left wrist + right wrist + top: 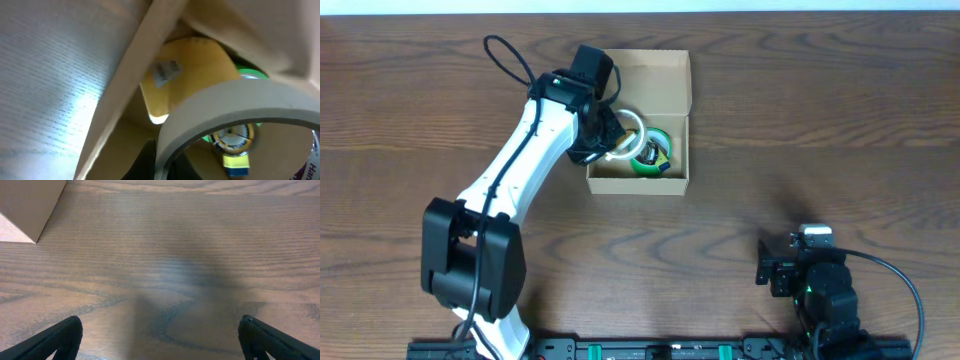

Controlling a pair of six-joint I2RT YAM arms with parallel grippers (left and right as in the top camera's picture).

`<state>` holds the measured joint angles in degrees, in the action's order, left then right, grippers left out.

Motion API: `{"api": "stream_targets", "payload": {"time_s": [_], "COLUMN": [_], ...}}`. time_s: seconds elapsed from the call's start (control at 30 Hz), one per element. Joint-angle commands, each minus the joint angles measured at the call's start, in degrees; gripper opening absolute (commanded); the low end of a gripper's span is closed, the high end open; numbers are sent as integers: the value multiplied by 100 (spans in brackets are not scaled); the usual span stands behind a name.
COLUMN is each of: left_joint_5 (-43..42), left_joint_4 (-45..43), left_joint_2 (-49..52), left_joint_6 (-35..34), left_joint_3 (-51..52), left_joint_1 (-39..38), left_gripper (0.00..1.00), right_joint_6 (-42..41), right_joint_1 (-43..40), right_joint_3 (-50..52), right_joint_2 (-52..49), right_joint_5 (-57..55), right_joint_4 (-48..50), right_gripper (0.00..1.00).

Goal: Pack container
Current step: 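Carry the white tape roll into the box with the left gripper, then release the tape roll and raise the left gripper from the box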

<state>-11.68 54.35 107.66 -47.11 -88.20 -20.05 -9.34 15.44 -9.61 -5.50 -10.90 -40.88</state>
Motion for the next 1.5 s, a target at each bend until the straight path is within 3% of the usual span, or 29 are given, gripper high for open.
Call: {"api": "stream_targets", "payload": {"time_s": [0.0,0.37,0.6,0.8,1.0,1.13,1.2,1.3,1.37,1.47], "left_joint_5": [-68,-173,-190,-188,37,210,291,479,730,1255], "left_joint_4": [96,249,302,234,216,140,31,-87,-101,-101], "left_joint_2": [118,284,361,361,284,92,-85,-496,-883,-1606], "left_joint_6": [-181,-181,-181,-179,-151,-61,-17,149,212,254], "left_joint_3": [-140,-140,-142,-151,-433,-629,-632,-632,-632,-632], "left_joint_1": [57,66,66,66,50,52,52,52,52,55], "left_gripper": [6,7,26,32,51,58,75,79,95,95], "right_joint_6": [85,85,85,85,85,85,85,85,85,85], "right_joint_1": [-42,-42,-42,-42,-42,-42,-42,-42,-42,-42], "right_joint_3": [17,17,17,17,17,17,17,17,17,17], "right_joint_2": [28,28,28,28,28,28,28,28,28,28], "right_joint_5": [0,2,0,2,0,2,0,0,0,2], "right_joint_4": [-2,-2,-2,-2,-2,-2,-2,-2,-2,-2], "right_gripper": [99,99,99,99,99,99,99,99,99,99]}}
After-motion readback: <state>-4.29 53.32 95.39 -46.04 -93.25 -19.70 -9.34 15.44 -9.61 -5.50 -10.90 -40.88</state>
